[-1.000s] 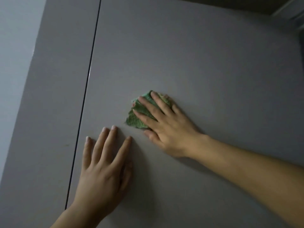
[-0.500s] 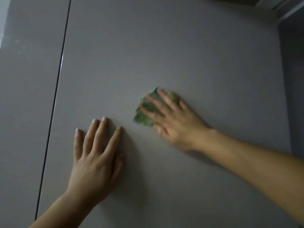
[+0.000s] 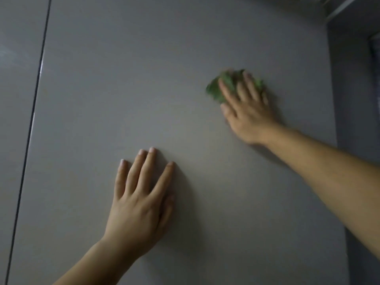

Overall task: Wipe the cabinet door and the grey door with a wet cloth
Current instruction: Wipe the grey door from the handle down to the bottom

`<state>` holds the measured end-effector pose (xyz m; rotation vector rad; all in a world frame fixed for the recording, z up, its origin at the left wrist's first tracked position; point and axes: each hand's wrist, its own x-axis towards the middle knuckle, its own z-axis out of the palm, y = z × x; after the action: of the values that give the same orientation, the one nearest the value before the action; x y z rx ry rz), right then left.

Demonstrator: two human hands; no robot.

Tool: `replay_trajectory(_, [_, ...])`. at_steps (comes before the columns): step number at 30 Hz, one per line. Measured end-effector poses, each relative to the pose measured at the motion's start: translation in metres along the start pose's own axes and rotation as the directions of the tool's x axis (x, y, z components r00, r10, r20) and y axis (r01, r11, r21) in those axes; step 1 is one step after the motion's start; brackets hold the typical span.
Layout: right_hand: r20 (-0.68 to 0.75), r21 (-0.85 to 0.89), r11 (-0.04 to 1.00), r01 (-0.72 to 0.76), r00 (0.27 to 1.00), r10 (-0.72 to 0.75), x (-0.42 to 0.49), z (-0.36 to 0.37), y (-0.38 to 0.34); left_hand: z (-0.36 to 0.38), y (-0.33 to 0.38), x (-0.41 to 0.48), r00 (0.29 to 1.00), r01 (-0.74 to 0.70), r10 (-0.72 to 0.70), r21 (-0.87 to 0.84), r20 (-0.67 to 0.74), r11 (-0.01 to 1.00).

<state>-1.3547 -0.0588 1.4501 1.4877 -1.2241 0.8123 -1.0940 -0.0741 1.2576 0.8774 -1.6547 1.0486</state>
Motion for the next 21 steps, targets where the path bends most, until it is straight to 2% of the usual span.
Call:
replay_trajectory(1, [0.009,0.055,0.993,-0.102,0.995,0.102,0.006,0.0,-0.003,0.002,0.003,0.0,1.0,0.009,-0.009,0.003,0.002,1.0])
replay_trajectory(2, [-0.014,0.07,0.991,-0.112,0.993,0.113,0.002,0.002,-0.011,0.003,0.006,0.0,1.0,0.017,-0.017,0.004,0.004,1.0])
replay_trajectory(3, [-0.064,0.048,0.999,-0.026,0.998,0.029,-0.012,0.009,-0.023,0.004,0.007,0.0,1.0,0.022,-0.022,0.004,0.005,1.0])
replay_trajectory(4, [-0.096,0.0,0.993,0.118,0.988,-0.117,-0.033,0.017,-0.034,0.005,0.008,-0.001,1.0,0.025,-0.025,0.002,0.006,1.0])
replay_trajectory(6, [-0.069,-0.06,0.931,0.361,0.929,-0.365,-0.079,0.027,-0.044,0.004,0.008,-0.002,1.0,0.026,-0.026,0.002,0.016,1.0])
replay_trajectory(9, [0.01,-0.092,0.877,0.471,0.881,-0.472,-0.098,0.026,-0.022,0.003,0.011,-0.006,0.999,0.024,-0.024,0.004,0.027,1.0])
replay_trajectory(11, [-0.022,-0.114,0.921,0.373,0.926,-0.378,-0.078,0.025,0.004,0.003,0.018,-0.005,1.0,0.011,-0.011,-0.001,0.025,1.0])
replay_trajectory(13, [-0.062,-0.043,0.988,0.145,0.987,-0.148,-0.052,0.017,0.033,0.004,0.029,0.0,0.999,-0.011,0.011,-0.006,0.032,1.0])
replay_trajectory(15, [-0.066,0.034,0.997,-0.076,0.995,0.078,-0.041,0.015,0.045,0.007,0.043,0.004,0.999,-0.025,0.025,-0.016,0.039,1.0])
replay_trajectory(16, [-0.084,0.039,0.994,-0.099,0.991,0.102,-0.046,0.018,0.041,0.009,0.05,0.006,0.999,-0.032,0.033,-0.023,0.04,0.999])
replay_trajectory(17, [-0.113,0.02,0.999,-0.045,0.992,0.047,-0.059,0.023,0.034,0.011,0.058,0.007,0.998,-0.042,0.043,-0.03,0.041,0.999])
replay_trajectory(18, [-0.135,-0.012,0.997,0.072,0.988,-0.073,-0.077,0.029,0.028,0.014,0.065,0.008,0.998,-0.053,0.054,-0.036,0.041,0.998])
replay_trajectory(20, [-0.07,-0.056,0.95,0.308,0.948,-0.312,-0.107,0.034,0.032,0.02,0.076,0.009,0.997,-0.066,0.068,-0.035,0.04,0.997])
replay_trajectory(21, [-0.032,-0.064,0.929,0.365,0.929,-0.368,-0.108,0.032,0.047,0.022,0.081,0.009,0.997,-0.063,0.064,-0.03,0.037,0.998])
